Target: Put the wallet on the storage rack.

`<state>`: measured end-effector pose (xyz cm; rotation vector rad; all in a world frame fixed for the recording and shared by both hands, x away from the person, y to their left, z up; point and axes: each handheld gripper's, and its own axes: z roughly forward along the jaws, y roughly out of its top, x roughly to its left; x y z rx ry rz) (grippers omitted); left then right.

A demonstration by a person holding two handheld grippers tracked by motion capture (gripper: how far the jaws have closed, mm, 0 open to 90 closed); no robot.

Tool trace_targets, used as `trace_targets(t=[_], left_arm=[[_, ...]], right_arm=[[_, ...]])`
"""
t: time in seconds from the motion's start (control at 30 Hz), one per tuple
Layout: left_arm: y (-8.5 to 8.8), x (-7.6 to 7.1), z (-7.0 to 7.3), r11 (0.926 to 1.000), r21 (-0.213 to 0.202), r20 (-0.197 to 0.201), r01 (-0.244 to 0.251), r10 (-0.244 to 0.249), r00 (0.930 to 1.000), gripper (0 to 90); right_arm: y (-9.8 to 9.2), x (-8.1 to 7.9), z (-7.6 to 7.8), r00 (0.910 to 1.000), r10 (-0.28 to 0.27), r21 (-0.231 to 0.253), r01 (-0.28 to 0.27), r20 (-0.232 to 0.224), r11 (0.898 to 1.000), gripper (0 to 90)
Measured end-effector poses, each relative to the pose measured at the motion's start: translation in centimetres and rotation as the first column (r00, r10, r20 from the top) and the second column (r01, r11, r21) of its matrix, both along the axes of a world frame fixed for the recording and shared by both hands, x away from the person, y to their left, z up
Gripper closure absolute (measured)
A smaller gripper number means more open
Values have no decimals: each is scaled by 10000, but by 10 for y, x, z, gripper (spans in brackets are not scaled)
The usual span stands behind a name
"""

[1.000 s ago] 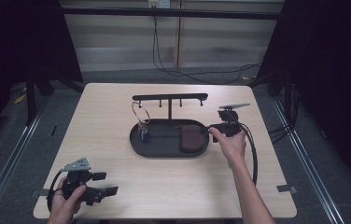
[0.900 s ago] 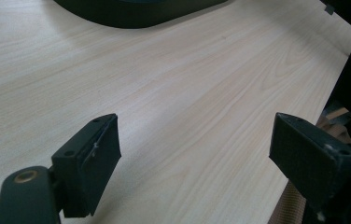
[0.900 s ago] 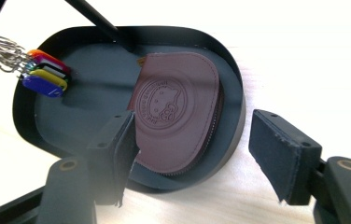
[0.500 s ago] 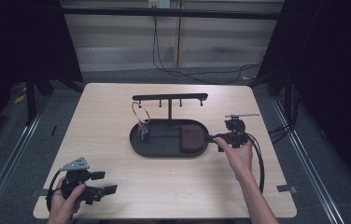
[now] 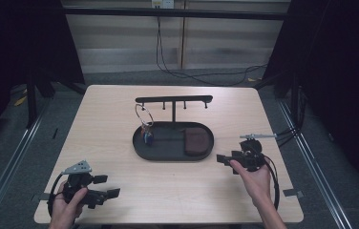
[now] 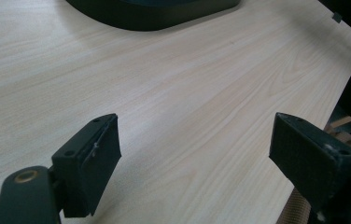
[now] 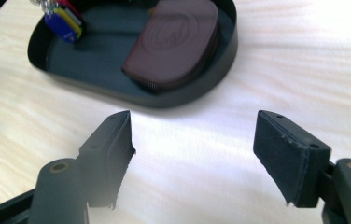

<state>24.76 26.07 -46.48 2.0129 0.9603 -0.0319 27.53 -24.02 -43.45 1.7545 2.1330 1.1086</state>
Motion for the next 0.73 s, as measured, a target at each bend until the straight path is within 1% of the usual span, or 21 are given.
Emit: trace_targets(t=[0.07, 0.13, 0.23, 0.3, 0.4, 0.43, 0.47, 0.5, 0.57, 0.67, 0.7, 0.73], left_arm=[[0, 0, 0, 10000, 7, 12, -71, 71, 10000, 163], [1, 0, 0, 10000, 29, 33, -84, 84, 10000, 163], [0, 0, 0, 10000, 87, 13, -41, 41, 10000, 163], [-1, 0, 0, 9999, 79, 13, -64, 64, 10000, 163], [-1, -1, 0, 9999, 63, 33, -161, 161, 9999, 163], [-1, -2, 1, 9991, 298, 221, -288, 281, 9994, 163], [-1, -2, 1, 9981, 505, 403, -361, 341, 9986, 163], [-2, -3, 1, 9978, 553, 456, -363, 338, 9984, 163], [-4, -2, 0, 9987, 433, 351, -279, 264, 9990, 163], [-4, -4, 2, 9992, 353, 424, -212, 197, 9989, 163], [-3, -4, 3, 9994, 283, 413, -192, 181, 9990, 163], [-2, -4, 3, 9996, 183, 392, -222, 215, 9990, 162]], right_arm=[[-2, -10, -2, 10000, -4, 62, 4, 42, 10000, 281], [-5, -24, -5, 9999, -46, 70, 45, 128, 10000, 270], [-9, -40, -4, 9996, -69, 109, 66, 289, 9999, 268], [-12, -48, -1, 9987, -90, 19, 89, 499, 10000, 264], [-15, -60, -2, 9970, -228, -297, 251, 735, 9992, 258], [-15, -63, -4, 9965, -273, -324, 300, 794, 9990, 257], [-16, -67, -7, 9963, -328, -267, 350, 793, 9990, 258], [-18, -70, -10, 9956, -423, -184, 440, 835, 9989, 258], [-20, -74, -15, 9946, -599, -135, 613, 848, 9980, 259], [-22, -77, -21, 9927, -839, 19, 840, 862, 9965, 259], [-22, -77, -22, 9927, -795, -17, 800, 907, 9968, 259], [-22, -78, -23, 9931, -802, -94, 813, 859, 9966, 257]])
